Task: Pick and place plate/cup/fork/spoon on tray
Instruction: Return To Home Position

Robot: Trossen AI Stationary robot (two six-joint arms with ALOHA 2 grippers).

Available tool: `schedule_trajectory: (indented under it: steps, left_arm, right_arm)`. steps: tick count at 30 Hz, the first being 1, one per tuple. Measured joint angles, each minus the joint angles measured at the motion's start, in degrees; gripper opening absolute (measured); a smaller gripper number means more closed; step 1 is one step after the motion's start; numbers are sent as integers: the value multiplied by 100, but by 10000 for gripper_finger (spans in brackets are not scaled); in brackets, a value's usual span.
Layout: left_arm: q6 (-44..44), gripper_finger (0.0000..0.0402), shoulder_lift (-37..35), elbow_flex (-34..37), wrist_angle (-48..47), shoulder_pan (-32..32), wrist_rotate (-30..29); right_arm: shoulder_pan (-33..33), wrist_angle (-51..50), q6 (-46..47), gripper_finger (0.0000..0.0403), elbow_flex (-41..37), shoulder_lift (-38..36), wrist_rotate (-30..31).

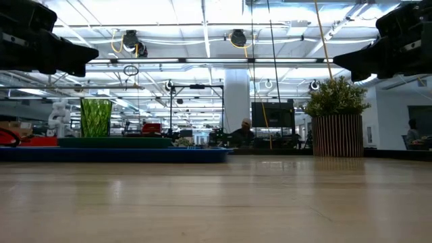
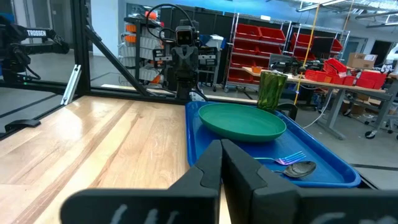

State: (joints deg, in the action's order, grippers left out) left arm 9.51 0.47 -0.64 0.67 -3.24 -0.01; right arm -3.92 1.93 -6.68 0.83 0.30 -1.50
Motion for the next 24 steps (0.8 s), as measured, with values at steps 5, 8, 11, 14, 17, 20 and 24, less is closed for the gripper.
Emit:
schedule_trajectory:
  steps: [5, 8, 11, 14, 17, 20, 24]
  left_arm:
    - [66, 5, 0, 0, 2, 2, -2]
    - [70, 5, 0, 0, 2, 2, -2]
    - [59, 5, 0, 0, 2, 2, -2]
    - [52, 5, 0, 0, 2, 1, -3]
    - [52, 5, 0, 0, 2, 2, -4]
    - [52, 5, 0, 0, 1, 2, -5]
    - [52, 6, 0, 0, 0, 1, -7]
  right_arm:
    - [0, 0, 0, 0, -1, 0, -2]
    - [0, 0, 0, 0, 1, 0, -2]
    - [0, 0, 1, 0, -1, 0, -2]
    - [0, 0, 2, 0, -1, 0, -2]
    - [0, -1, 0, 0, -1, 0, -2]
    - [0, 0, 1, 0, 0, 0, -2]
    - [0, 0, 2, 0, 0, 0, -4]
